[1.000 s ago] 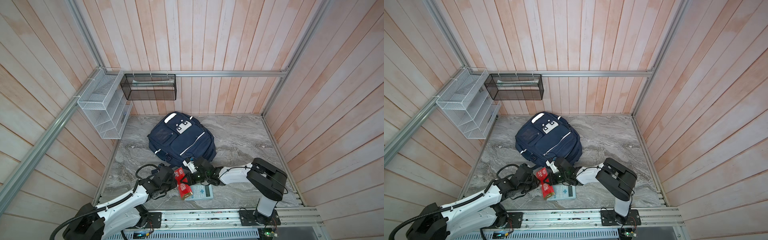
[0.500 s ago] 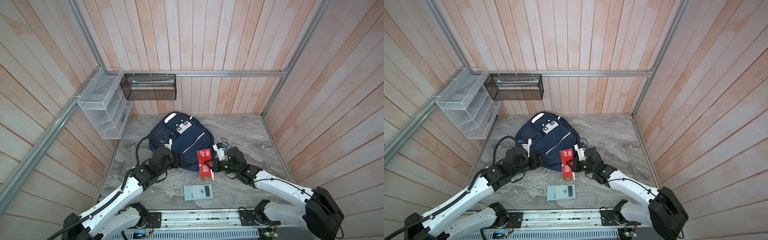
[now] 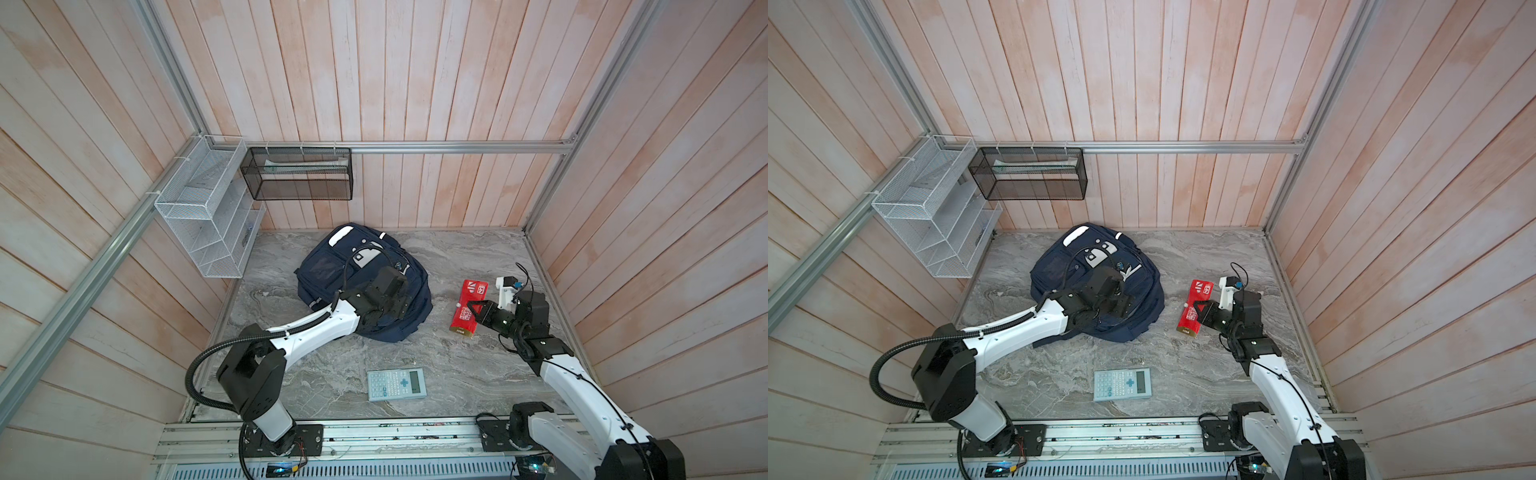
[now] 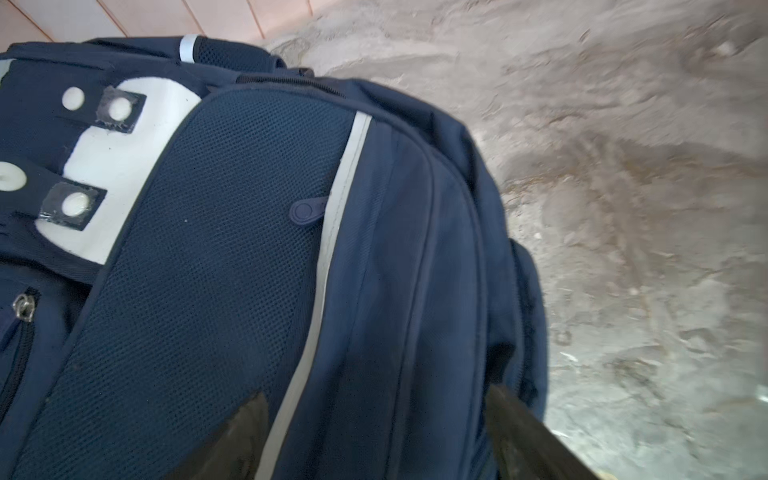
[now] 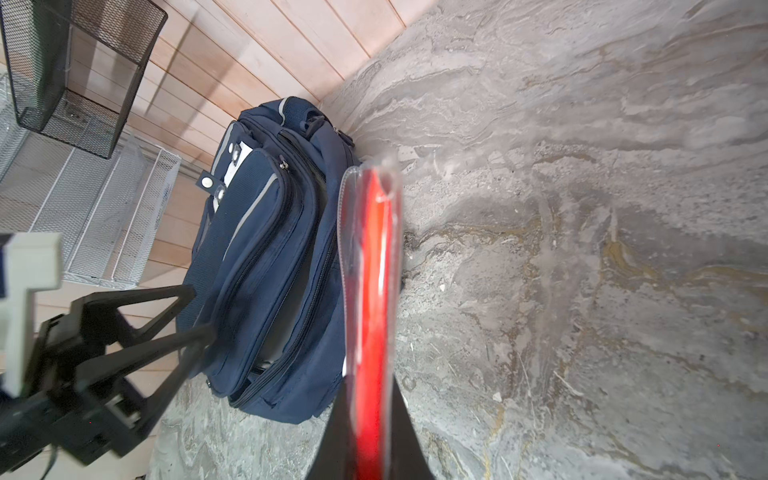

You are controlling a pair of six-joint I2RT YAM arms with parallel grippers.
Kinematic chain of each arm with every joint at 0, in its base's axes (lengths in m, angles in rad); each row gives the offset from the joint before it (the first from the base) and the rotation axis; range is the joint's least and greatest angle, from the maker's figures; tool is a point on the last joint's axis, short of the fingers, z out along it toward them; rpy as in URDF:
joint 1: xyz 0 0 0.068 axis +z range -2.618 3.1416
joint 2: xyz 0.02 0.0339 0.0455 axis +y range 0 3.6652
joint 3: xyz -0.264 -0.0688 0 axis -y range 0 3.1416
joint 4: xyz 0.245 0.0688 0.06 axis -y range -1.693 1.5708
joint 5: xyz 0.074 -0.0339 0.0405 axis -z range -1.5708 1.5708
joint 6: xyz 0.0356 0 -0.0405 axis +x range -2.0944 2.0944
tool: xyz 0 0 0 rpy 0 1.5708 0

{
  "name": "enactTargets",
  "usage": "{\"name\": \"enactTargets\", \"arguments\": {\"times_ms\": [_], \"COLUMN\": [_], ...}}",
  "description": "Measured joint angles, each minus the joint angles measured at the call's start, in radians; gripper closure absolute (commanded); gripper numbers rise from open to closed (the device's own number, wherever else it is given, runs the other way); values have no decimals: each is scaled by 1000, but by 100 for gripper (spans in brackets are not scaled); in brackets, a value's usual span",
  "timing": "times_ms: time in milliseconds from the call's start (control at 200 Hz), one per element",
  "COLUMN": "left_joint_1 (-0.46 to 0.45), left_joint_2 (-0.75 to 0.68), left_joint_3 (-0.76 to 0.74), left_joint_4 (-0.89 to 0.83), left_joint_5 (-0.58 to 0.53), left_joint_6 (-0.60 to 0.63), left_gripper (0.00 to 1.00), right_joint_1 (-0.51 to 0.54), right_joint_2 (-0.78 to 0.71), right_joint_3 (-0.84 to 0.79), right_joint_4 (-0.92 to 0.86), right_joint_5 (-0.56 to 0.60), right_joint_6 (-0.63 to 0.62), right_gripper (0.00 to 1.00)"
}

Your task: Pack the student bag

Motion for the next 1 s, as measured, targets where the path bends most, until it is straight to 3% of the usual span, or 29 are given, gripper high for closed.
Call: {"name": "enactTargets", "arguments": {"times_ms": [75,150,370,540,675,825,1000], "left_joint_1": [4,10,22,183,285,283,285], "left_joint_2": [60,105,106,-53,-136,-139,-139], "left_joint_3": [30,59,134,81,50,50,51], "left_joint_4": [0,0,-48,3,55,54,61], "left_joint_5": [-26,-27,-4,264,407,453,472], "left_joint_6": [29,48,54,-55,-142,-176,-198], "left_gripper": [45,100,100,100,100,100,100], "right_joint_1": [-1,-1,42,171,254,341,426], "right_joint_2": [19,51,208,371,579,875,1153], "right_joint_3": [-1,-2,10,110,277,520,797], "right_joint_4": [27,69,208,327,454,573,591], "right_joint_5": [-33,-59,-107,-97,-95,-89,-61], "right_joint_6": [4,19,73,124,178,243,301], "right_gripper": [100,100,100,100,100,100,97]}}
